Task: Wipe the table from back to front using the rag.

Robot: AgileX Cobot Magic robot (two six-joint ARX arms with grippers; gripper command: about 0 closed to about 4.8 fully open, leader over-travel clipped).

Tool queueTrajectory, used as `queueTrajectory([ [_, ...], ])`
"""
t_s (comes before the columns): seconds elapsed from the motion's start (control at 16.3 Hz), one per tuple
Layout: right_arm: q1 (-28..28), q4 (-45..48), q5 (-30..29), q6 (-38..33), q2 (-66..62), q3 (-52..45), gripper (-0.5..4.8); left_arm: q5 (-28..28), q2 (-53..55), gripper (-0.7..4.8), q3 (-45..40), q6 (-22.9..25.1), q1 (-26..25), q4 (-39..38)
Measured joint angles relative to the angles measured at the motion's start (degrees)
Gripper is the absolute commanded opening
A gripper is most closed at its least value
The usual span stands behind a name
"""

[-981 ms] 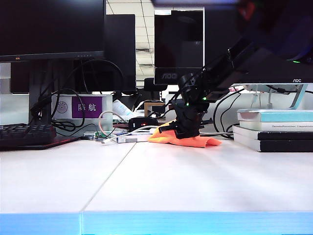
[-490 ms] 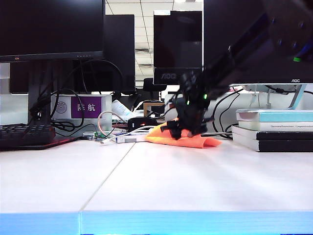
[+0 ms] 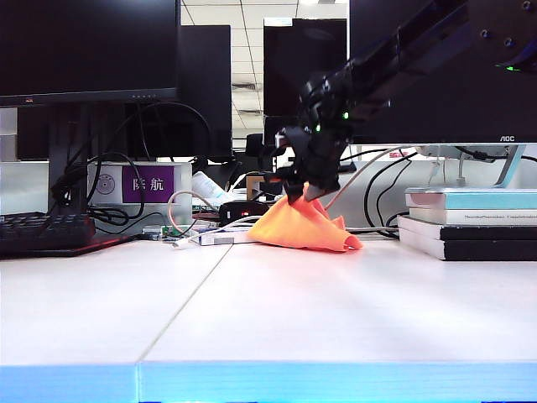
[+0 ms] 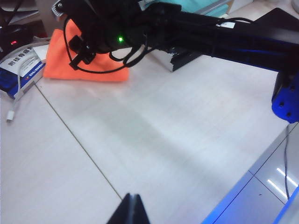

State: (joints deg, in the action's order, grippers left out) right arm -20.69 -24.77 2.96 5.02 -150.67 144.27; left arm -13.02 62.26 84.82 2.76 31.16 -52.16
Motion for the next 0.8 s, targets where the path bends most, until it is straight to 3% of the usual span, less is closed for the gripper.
queueTrajectory([
  [0.06,0.0,-1.3,-0.1,0.0,0.0,1.3,1.92,0.0,0.0,-0.05,0.0,0.0,0.0,0.0],
  [0.18,0.1,-3.8,-1.3,0.0,0.1,4.8,3.02,0.0,0.0,-0.05,0.0,0.0,0.0,0.0],
  [0.25,0.2,-4.3,-2.4,0.0,0.1,5.9,3.04,0.0,0.0,-0.06,0.0,0.0,0.0,0.0],
  [0.31,0.2,-5.1,-4.1,-0.1,0.2,7.1,2.15,0.0,0.0,-0.06,0.0,0.0,0.0,0.0],
  [0.37,0.1,-5.8,-5.0,0.0,0.2,8.0,0.06,0.0,0.0,-0.06,0.0,0.0,0.0,0.0],
  [0.55,-1.0,-8.8,-5.7,0.4,0.2,10.1,0.00,0.0,0.0,-0.06,0.0,0.0,0.0,0.0],
  [0.61,-1.4,-9.0,-5.8,0.2,0.2,10.8,0.22,0.0,0.0,-0.06,0.0,0.0,0.0,0.0],
  [0.67,-1.9,-9.0,-5.8,0.3,0.6,10.8,1.46,0.1,0.0,-0.06,0.0,0.0,0.0,0.0],
  [0.74,-2.5,-9.0,-5.8,0.3,1.0,10.7,2.07,0.1,0.0,-0.06,0.0,0.0,0.0,0.0],
  [0.8,-2.6,-9.0,-5.8,0.3,1.3,10.8,2.15,0.1,0.0,-0.05,0.0,0.0,0.0,0.0],
])
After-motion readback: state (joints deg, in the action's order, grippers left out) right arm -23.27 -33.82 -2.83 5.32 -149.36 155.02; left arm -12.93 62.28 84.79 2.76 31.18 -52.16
